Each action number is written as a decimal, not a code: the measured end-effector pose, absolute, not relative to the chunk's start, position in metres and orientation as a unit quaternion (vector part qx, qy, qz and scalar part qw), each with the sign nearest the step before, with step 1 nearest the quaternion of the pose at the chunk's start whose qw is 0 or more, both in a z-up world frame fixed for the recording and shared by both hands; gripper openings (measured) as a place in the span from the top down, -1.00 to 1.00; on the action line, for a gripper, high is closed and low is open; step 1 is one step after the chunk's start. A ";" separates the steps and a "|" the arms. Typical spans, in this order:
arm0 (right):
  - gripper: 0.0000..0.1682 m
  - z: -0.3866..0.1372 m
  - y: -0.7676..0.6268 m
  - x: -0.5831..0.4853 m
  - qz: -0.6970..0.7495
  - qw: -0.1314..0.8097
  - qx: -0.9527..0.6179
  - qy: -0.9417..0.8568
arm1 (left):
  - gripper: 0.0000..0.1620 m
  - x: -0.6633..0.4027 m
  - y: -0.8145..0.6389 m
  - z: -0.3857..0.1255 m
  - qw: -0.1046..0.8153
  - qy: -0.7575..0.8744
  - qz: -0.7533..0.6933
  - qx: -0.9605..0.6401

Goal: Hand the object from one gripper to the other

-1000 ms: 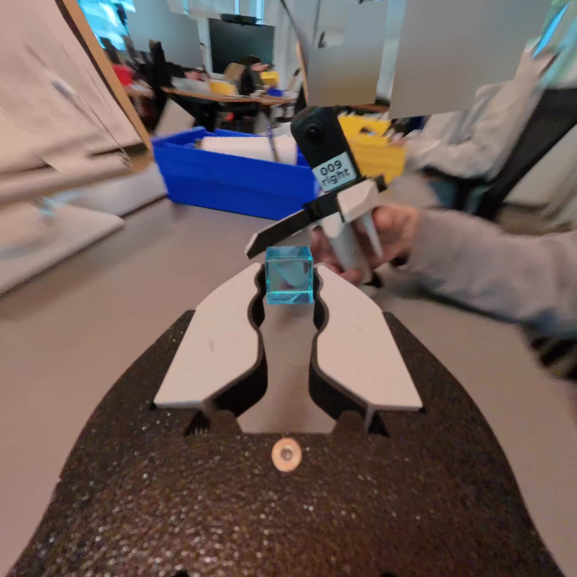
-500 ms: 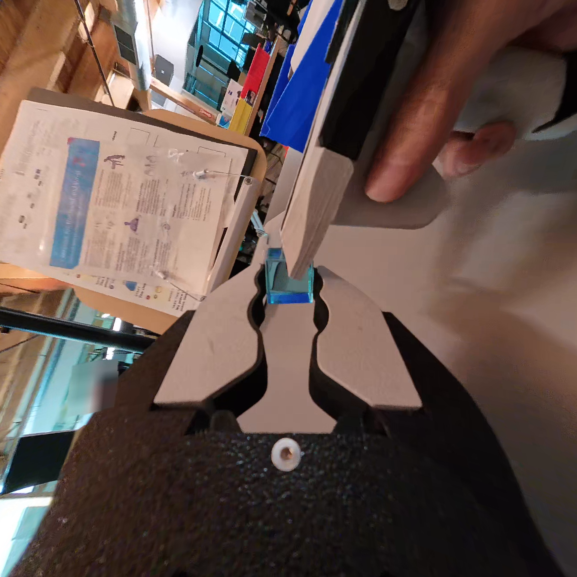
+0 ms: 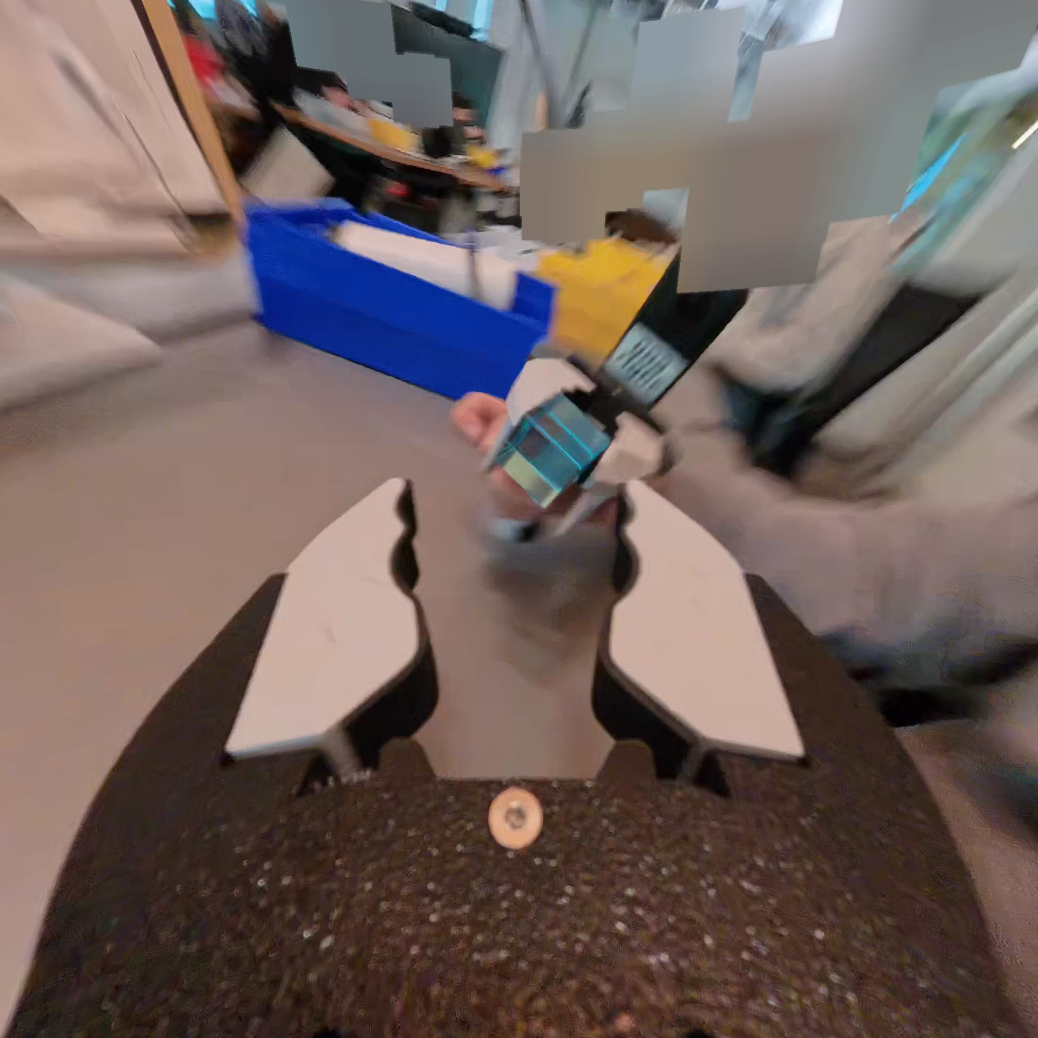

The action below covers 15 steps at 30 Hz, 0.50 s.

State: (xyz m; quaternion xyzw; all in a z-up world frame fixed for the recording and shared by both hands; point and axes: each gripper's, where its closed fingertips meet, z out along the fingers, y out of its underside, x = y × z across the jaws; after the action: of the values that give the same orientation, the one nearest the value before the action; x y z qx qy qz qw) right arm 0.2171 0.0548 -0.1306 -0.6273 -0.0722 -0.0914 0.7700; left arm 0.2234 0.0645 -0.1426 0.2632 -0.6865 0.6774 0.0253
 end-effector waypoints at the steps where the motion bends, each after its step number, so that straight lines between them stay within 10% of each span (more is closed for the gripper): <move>1: 0.68 -0.129 0.056 0.213 -0.097 0.773 -0.621 -0.087 | 0.28 0.218 0.065 -0.139 0.132 -0.652 0.688 0.291; 4: 0.68 -0.132 0.062 0.206 -0.126 0.757 -0.629 -0.121 | 0.45 0.202 0.066 -0.129 0.338 -0.565 0.691 0.298; 15: 0.68 -0.141 0.066 0.204 -0.148 0.734 -0.648 -0.141 | 0.67 0.190 0.049 -0.144 0.441 -0.540 0.644 0.316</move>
State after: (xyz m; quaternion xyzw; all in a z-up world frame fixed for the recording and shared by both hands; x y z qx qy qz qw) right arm 0.2038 0.0662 -0.1406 -0.6479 -0.1411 -0.1485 0.7337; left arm 0.1902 0.0494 -0.1435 0.3164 -0.5399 0.6437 0.4405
